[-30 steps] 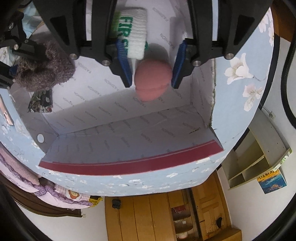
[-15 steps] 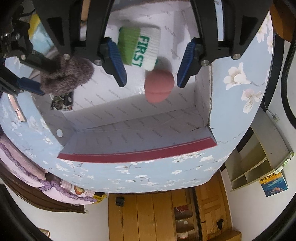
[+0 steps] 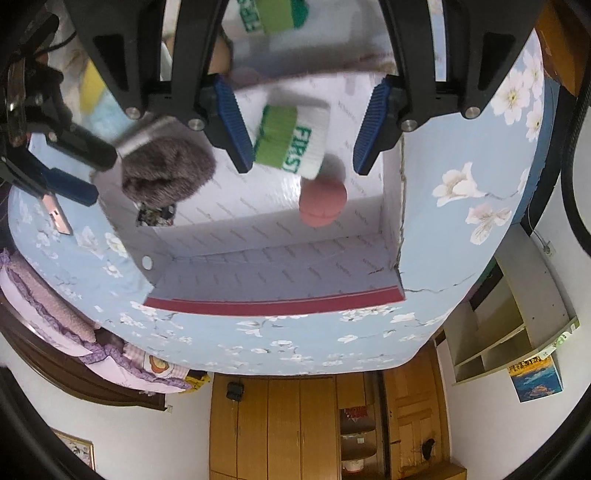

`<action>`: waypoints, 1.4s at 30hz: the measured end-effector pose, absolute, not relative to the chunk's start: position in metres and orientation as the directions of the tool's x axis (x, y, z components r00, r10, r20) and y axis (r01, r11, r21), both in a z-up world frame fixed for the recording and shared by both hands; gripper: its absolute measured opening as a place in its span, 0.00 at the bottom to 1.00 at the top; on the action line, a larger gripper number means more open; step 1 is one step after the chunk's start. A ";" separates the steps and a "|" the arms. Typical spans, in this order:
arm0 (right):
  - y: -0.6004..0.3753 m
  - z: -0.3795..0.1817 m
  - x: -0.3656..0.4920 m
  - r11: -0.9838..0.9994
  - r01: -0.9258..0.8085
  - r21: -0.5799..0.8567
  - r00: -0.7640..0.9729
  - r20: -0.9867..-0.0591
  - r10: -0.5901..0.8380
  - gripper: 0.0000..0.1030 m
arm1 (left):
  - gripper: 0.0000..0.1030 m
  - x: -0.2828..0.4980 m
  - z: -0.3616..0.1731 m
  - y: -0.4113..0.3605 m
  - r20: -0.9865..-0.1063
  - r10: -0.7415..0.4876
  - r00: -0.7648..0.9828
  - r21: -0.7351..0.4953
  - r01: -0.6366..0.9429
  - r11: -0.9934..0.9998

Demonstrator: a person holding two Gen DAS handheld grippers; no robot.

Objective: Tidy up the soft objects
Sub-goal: 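Withdraw both tools from the box back toward the remaining pile, then grasp the green satin ribbon bow with the left tool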

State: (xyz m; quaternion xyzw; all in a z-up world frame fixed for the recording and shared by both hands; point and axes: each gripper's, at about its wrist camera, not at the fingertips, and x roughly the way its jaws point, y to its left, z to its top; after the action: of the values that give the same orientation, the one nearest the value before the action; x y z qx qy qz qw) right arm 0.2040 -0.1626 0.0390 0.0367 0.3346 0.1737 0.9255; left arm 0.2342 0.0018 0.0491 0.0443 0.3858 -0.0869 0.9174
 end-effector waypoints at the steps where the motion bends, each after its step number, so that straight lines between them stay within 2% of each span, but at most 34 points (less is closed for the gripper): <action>1: -0.164 0.040 0.201 0.937 -0.295 0.185 0.718 -0.604 0.346 0.56 | 0.58 0.229 0.050 0.003 -0.715 -0.128 0.687 0.011 0.193 0.981; 15: -0.172 0.054 0.155 0.940 -0.284 0.190 0.741 -0.579 0.341 0.56 | 0.58 0.174 0.050 0.013 -0.727 -0.134 0.673 -0.026 0.169 0.985; 37: -0.183 0.040 0.118 0.938 -0.251 0.237 0.719 -0.604 0.345 0.56 | 0.58 0.113 0.016 0.032 -0.789 -0.175 0.589 -0.129 0.120 0.984; 42: -0.183 0.040 0.106 0.939 -0.255 0.232 0.719 -0.603 0.345 0.56 | 0.58 0.103 0.002 0.034 -0.802 -0.217 0.556 -0.184 0.115 0.976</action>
State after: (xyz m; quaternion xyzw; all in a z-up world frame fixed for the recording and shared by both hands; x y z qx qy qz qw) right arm 0.1063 -0.1833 0.0396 0.0660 0.3377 0.1622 0.9248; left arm 0.1031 0.0340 0.0024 -0.0548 0.4616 -0.0942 0.8804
